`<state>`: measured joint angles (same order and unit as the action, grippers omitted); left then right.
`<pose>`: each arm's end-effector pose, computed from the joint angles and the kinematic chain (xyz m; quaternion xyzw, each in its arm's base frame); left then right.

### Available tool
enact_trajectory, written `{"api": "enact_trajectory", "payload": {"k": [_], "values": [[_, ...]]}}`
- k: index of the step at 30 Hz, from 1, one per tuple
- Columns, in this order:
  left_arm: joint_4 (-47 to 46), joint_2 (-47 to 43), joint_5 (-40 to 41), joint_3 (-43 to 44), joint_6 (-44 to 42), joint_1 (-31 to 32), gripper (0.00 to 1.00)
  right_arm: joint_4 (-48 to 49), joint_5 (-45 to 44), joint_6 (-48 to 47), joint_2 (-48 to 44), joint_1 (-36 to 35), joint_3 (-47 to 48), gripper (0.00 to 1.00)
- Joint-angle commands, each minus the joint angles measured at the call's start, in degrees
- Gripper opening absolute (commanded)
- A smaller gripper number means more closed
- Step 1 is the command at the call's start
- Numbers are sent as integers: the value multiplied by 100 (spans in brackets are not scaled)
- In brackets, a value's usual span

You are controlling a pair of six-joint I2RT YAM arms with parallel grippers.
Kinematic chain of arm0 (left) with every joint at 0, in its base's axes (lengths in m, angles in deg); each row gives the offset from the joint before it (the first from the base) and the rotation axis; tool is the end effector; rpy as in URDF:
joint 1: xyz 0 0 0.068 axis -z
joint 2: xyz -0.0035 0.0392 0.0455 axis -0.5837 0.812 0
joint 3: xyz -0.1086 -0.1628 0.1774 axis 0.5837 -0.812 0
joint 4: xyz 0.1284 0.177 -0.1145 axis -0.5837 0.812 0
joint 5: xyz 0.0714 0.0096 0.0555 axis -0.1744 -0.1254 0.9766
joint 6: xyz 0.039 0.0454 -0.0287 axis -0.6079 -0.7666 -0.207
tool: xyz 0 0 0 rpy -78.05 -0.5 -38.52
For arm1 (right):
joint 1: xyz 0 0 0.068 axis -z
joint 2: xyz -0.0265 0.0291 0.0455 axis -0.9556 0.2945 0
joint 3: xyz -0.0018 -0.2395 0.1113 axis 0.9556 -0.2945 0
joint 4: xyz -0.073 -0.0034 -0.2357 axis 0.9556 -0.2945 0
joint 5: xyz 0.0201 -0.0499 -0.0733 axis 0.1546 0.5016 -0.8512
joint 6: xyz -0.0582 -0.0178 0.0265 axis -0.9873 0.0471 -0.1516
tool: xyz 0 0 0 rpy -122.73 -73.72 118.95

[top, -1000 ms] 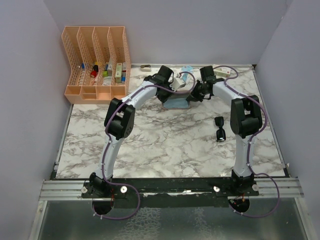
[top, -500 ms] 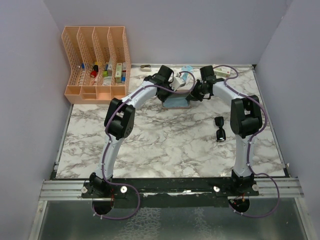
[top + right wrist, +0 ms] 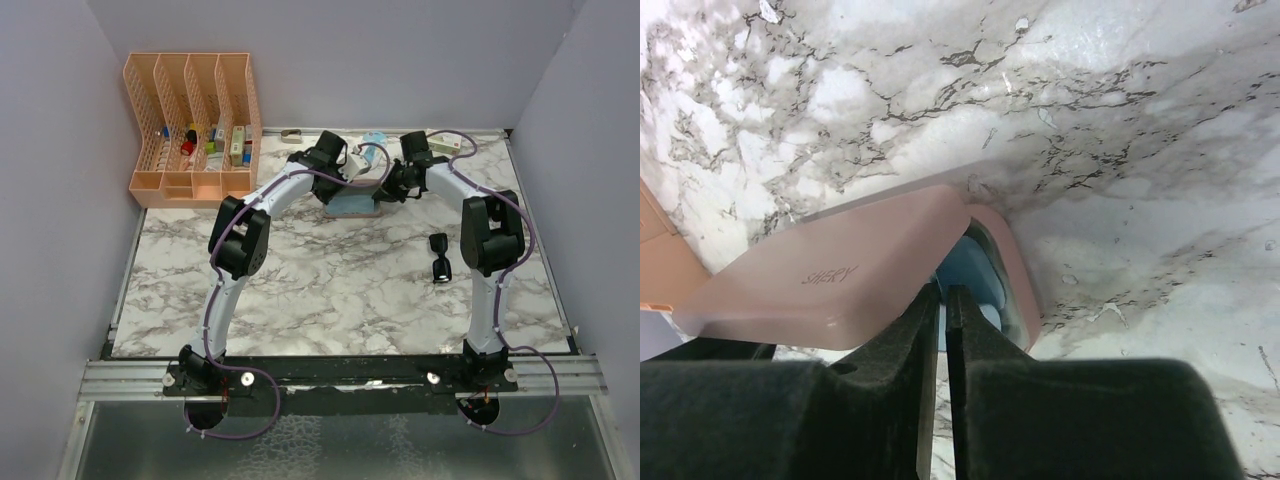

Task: Organize the sunglasses
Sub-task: Place the glasses cleaning cloth in the sunglasses case.

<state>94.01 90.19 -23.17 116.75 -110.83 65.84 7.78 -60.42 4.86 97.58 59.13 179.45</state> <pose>0.4351 -0.2606 0.1832 0.4486 0.8396 -0.0804 0.2956 0.4397 0.1195 0.1613 0.2629 0.9206 0.2315 0.1727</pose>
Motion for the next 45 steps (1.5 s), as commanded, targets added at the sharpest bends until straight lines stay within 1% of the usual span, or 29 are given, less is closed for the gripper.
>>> {"api": "enact_trajectory", "payload": {"k": [1,3,6,8,9,12,16,18,21,25,28,32,38,40,45], "values": [[-1,-113,96,-130,39,6,6,99,-57,-35,-8,73,-24,12],[-76,-174,96,-218,47,4,10,100,-50,-26,-44,73,-74,14],[-125,-256,-14,-309,45,6,15,100,-66,-26,-101,73,-134,15],[-141,-294,-92,-346,60,8,23,100,-90,-26,-135,73,-158,15],[-149,-297,-92,-355,68,21,25,100,-93,-26,-144,73,-165,15],[-152,-294,-106,-362,80,27,35,91,-102,-35,-193,73,-177,15],[-199,-344,-106,-359,95,42,40,75,-119,-59,-296,73,-231,15],[-220,-364,-90,-359,117,39,45,71,-136,-74,-377,73,-293,15],[-176,-420,-73,-392,131,46,50,39,-125,-114,-504,73,-388,15],[-279,-675,-60,-684,127,46,54,-120,-96,-260,-716,77,-471,15],[-376,-904,-49,-946,105,46,61,-187,-85,-339,-917,74,-596,16],[-398,-1079,-45,-1136,111,46,62,-181,-119,-381,-1134,73,-845,18],[-351,-1176,43,-1200,159,55,63,-385,-108,-479,-1305,73,-1044,17],[-323,-1304,76,-1195,138,56,63,-639,-319,-619,-1600,73,-1091,17],[-54,-1859,-38,-1128,162,57,63,-1802,-1197,-930,-2419,138,-1288,17]]}}
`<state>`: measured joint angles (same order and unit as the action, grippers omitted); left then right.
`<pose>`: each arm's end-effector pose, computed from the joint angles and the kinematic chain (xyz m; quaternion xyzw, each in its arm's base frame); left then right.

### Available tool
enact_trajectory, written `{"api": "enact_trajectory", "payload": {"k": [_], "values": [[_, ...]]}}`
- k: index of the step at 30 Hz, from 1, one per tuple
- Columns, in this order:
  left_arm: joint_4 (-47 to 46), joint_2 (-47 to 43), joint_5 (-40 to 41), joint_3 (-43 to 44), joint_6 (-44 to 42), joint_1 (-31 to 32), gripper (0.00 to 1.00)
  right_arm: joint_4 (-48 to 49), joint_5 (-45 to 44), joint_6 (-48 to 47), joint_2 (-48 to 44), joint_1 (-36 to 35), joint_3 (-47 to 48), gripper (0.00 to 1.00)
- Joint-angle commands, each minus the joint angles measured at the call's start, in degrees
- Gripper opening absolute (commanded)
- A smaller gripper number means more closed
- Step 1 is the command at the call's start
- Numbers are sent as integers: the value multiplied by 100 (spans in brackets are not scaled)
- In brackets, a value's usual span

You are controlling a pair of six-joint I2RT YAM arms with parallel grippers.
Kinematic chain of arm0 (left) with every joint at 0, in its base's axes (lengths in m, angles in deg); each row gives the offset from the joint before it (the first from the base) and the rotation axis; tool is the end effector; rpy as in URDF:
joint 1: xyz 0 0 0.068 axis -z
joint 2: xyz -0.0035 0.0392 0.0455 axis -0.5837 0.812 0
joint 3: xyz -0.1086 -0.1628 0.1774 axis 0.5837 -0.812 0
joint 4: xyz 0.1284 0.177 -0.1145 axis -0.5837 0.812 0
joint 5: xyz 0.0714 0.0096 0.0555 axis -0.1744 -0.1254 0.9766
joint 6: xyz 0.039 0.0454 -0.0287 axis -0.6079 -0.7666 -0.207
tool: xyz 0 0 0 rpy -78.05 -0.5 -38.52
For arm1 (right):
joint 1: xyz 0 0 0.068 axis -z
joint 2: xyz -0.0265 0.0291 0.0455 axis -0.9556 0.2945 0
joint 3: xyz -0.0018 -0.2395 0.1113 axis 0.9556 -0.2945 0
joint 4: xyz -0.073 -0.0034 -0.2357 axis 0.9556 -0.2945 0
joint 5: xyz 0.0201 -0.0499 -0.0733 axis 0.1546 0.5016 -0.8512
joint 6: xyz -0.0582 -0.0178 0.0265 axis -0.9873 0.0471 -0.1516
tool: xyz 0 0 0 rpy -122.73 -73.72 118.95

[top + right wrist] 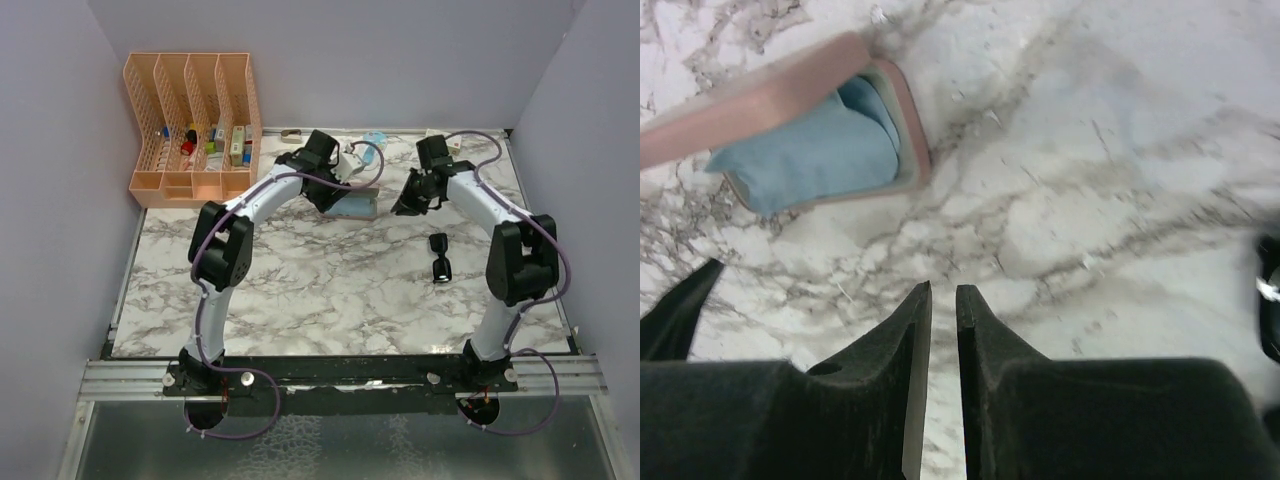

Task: Organize the sunglasses
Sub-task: Place the glasses cleaning cloth in the sunglasses case, then move the sunglasses to the center of the board.

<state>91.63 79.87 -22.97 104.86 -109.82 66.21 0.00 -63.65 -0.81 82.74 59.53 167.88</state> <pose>0.4038 -0.2458 0.2066 0.4429 0.8403 -0.0826 0.3015 0.3784 0.0987 0.1981 0.2339 0.9409 0.1813 0.1644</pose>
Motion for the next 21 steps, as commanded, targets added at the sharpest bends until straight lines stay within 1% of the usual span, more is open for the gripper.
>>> {"api": "enact_trajectory", "payload": {"k": [1,2,5,7,9,13,18,21], "values": [[266,-948,-137,75,74,26,63,-1306,-1004,-392,-1096,137,-200,17],[320,-1065,-191,64,95,25,63,-1521,-1122,-413,-1304,172,-281,18],[434,-1391,-327,-18,108,25,63,-1904,-1319,-426,-1936,270,-670,24],[502,-1526,-412,-44,110,26,63,-1981,-1393,-418,-2303,371,-979,29],[590,-1605,-489,-62,117,26,63,-1925,-1403,-468,-2545,556,-1315,30],[647,-1693,-535,-222,121,32,63,-1767,-1221,-723,-2554,1032,-1743,29],[652,-1819,-523,-486,126,39,63,-1733,-1294,-1055,-2272,1305,-1681,29],[555,-1988,-483,-747,106,39,63,-1562,-1061,-1385,-2210,1509,-1699,30]]}}
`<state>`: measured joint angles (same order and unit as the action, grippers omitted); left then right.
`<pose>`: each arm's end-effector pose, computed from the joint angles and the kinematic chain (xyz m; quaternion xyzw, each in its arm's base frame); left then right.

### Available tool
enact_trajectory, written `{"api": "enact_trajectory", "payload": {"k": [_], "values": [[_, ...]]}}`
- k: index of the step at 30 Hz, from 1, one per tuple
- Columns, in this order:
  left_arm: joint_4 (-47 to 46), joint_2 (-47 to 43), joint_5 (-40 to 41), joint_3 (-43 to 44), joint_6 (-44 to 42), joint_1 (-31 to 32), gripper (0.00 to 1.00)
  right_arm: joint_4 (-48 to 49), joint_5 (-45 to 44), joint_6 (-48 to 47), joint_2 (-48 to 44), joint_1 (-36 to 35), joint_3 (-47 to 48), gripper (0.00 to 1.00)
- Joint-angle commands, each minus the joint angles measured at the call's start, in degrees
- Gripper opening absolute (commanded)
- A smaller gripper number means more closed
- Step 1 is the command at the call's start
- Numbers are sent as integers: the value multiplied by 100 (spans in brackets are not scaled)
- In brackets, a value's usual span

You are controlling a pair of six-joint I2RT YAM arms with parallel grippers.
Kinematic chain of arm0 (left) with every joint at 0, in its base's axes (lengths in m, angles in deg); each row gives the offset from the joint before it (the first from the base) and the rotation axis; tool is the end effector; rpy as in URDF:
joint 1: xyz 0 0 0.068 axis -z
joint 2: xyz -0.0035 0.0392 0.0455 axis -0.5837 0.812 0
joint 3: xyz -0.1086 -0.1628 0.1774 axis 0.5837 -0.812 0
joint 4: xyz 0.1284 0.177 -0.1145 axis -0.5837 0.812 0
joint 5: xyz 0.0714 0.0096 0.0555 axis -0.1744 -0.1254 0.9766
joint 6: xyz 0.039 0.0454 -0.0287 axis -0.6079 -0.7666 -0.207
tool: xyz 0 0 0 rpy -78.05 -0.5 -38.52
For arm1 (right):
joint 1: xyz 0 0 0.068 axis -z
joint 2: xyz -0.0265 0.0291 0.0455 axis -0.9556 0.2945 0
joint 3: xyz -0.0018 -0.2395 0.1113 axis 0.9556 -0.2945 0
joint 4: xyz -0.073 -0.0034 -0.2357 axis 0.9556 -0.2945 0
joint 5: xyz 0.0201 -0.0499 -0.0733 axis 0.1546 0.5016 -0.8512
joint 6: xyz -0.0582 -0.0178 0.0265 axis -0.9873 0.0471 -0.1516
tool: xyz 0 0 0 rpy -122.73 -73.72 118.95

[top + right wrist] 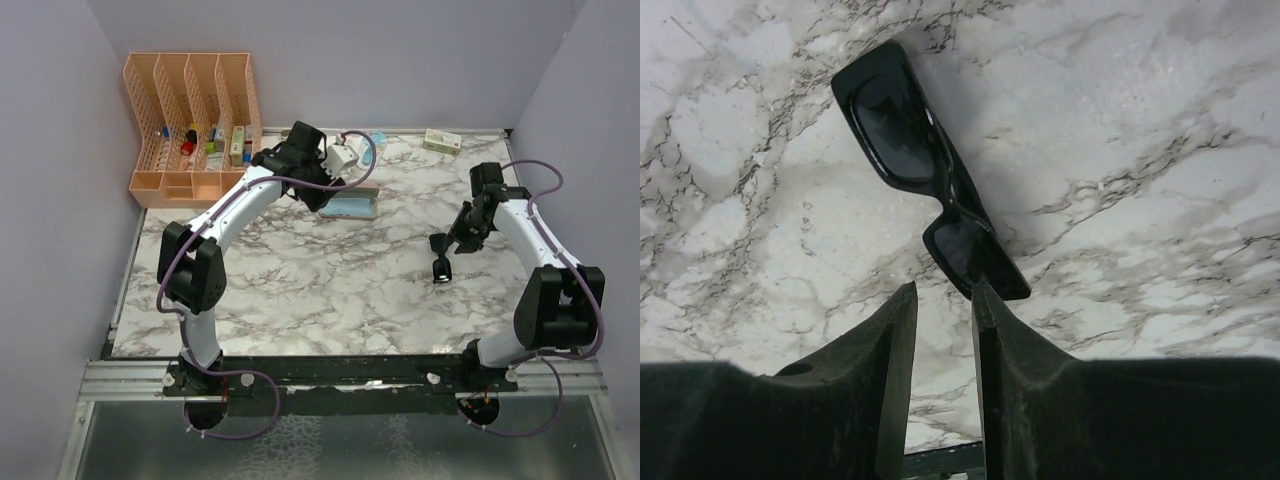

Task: Organize the sunglasses
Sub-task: Move the sunglasses to the center of the board.

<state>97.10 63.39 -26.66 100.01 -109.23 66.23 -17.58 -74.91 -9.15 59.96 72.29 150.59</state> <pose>0.3527 -0.2197 0.2952 0.4430 0.8178 -0.1166 0.3484 0.2696 0.0011 0.2232 0.2969 0.9462 0.0253 0.1263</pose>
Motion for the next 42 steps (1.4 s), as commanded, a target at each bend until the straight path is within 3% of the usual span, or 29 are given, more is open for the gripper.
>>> {"api": "enact_trajectory", "payload": {"k": [1,17,42], "values": [[-19,-388,-108,-339,35,34,63,252,166,-618,94,260,36,30],[24,-535,-39,-520,-43,38,63,895,653,-1210,628,286,-99,34],[71,-535,-21,-592,-138,33,61,1349,920,-1392,1031,286,-468,31]]}}
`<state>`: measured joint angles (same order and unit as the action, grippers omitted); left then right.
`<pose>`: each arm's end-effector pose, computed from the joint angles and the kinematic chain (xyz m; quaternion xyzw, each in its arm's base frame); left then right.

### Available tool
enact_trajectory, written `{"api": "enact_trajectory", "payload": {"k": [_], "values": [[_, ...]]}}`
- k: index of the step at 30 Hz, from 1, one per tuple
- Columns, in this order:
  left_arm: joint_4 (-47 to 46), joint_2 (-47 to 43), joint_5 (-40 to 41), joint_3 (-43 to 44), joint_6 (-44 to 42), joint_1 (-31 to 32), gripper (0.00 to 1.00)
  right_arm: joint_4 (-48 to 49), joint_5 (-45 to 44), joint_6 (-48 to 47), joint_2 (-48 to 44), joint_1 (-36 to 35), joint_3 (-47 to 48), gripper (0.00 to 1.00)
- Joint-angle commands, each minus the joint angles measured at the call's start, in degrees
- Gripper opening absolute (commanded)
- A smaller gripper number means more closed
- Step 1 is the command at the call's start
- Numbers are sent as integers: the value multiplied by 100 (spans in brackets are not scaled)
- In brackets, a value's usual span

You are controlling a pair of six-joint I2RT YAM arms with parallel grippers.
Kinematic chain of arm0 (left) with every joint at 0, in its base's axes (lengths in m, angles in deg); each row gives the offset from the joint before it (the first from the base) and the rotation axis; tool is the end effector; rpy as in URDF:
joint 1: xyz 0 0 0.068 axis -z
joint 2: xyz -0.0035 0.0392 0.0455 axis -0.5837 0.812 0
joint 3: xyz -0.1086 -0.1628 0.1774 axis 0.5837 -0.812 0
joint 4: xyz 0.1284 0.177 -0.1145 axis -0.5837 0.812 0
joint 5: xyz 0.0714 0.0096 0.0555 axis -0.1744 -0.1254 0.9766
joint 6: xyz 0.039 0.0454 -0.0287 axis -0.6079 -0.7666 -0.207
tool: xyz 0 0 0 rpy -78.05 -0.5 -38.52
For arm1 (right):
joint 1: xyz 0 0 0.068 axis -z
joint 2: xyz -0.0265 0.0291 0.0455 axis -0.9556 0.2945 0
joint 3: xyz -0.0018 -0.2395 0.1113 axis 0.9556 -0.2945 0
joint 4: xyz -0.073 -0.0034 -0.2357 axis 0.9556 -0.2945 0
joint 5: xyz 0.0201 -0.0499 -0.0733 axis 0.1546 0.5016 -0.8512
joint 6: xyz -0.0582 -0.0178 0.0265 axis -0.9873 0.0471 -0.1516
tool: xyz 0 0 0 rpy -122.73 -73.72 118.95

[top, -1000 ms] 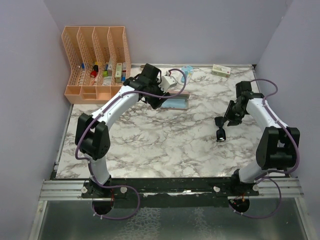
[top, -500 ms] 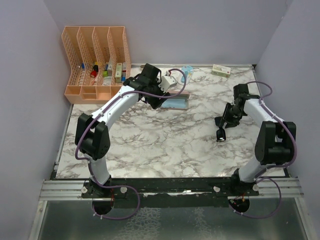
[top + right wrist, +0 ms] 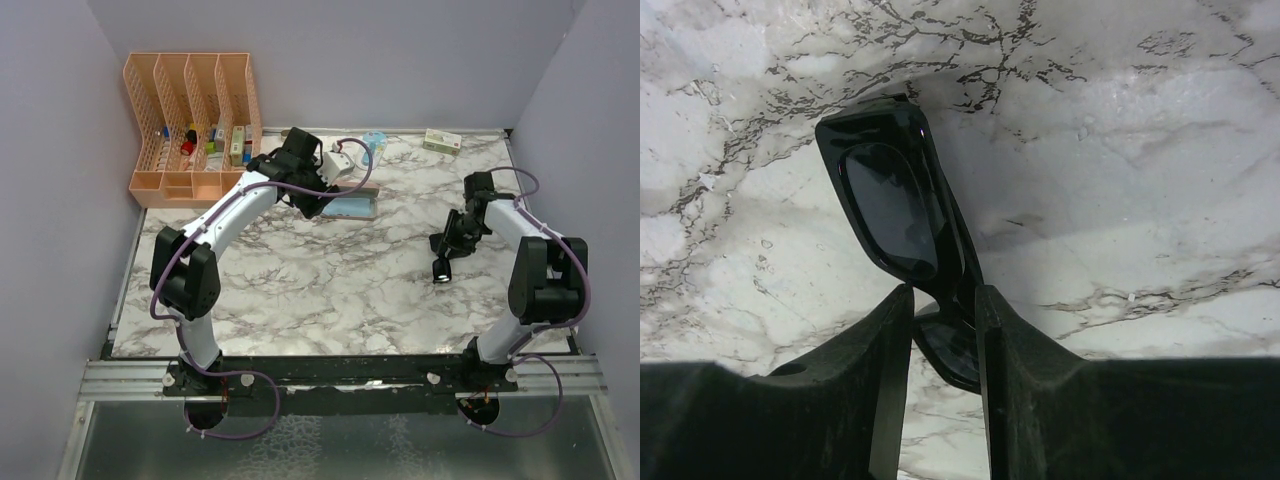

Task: Organize the sunglasses
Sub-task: Move the sunglasses to the center of the board.

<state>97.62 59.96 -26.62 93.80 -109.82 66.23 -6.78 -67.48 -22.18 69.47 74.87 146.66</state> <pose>0.3364 -0.2101 0.2833 0.4492 0.8256 -0.1136 0.3221 0.2945 -0.0050 0.1674 0.2029 0.9723 0.0673 0.0947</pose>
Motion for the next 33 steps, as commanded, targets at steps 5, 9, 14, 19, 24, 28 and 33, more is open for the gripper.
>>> {"api": "enact_trajectory", "payload": {"k": [5,9,14,19,24,28,33], "values": [[28,-179,-37,38,-85,37,61,344,280,-87,94,29,-102,29],[25,-170,-42,55,-93,33,61,416,352,-81,143,29,-165,28],[51,-169,-42,50,-112,39,61,527,374,-37,176,29,-291,25],[70,-177,-38,70,-141,37,60,574,375,-12,195,29,-319,12],[80,-166,-42,92,-136,33,60,483,385,-23,236,29,-132,1],[90,-190,-40,89,-141,33,60,452,575,-127,200,29,6,1],[86,-227,-16,28,-141,33,60,449,1135,-414,126,13,220,1]]}}
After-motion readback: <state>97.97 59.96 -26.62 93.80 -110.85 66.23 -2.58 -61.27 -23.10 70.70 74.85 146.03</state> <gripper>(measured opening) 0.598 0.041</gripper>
